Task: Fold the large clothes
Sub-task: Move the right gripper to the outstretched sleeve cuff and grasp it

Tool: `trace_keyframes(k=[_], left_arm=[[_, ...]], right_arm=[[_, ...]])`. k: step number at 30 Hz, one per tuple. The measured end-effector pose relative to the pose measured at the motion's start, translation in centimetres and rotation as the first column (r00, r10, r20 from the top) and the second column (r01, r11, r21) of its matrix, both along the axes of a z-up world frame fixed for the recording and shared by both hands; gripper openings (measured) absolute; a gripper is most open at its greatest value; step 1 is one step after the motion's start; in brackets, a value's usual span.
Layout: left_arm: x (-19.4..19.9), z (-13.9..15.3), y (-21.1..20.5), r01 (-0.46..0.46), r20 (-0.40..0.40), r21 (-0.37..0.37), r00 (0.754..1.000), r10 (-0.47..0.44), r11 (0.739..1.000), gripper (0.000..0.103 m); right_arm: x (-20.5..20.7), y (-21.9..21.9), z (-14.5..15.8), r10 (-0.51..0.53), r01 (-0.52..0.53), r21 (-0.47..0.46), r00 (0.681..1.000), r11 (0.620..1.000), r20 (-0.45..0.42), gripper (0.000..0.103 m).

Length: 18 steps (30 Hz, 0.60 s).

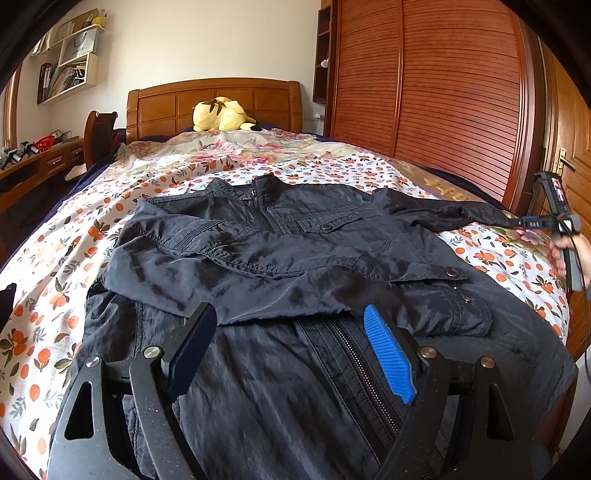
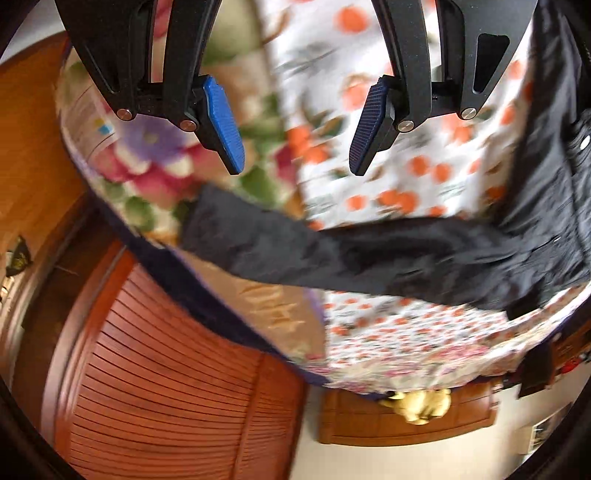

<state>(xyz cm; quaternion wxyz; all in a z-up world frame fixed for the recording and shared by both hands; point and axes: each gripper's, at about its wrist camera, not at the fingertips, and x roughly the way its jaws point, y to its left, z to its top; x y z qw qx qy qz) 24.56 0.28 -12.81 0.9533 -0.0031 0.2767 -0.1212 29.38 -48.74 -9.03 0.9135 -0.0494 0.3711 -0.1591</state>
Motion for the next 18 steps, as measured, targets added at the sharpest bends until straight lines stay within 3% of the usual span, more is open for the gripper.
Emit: trace_keyframes(k=[12, 18], left_arm=[[0.1, -0.2, -0.2, 0.001, -0.012, 0.011, 1.0, -0.001, 1.0, 0.083], [0.4, -0.5, -0.6, 0.003, -0.023, 0.03, 1.0, -0.002, 1.0, 0.083]], right_arm=[[3.9, -8.3, 0.0, -0.213, 0.216, 0.093, 0.976, 0.972, -0.036, 0.061], [5.6, -10.0, -0.8, -0.232, 0.241, 0.18, 0.97, 0.954, -0.071, 0.061]])
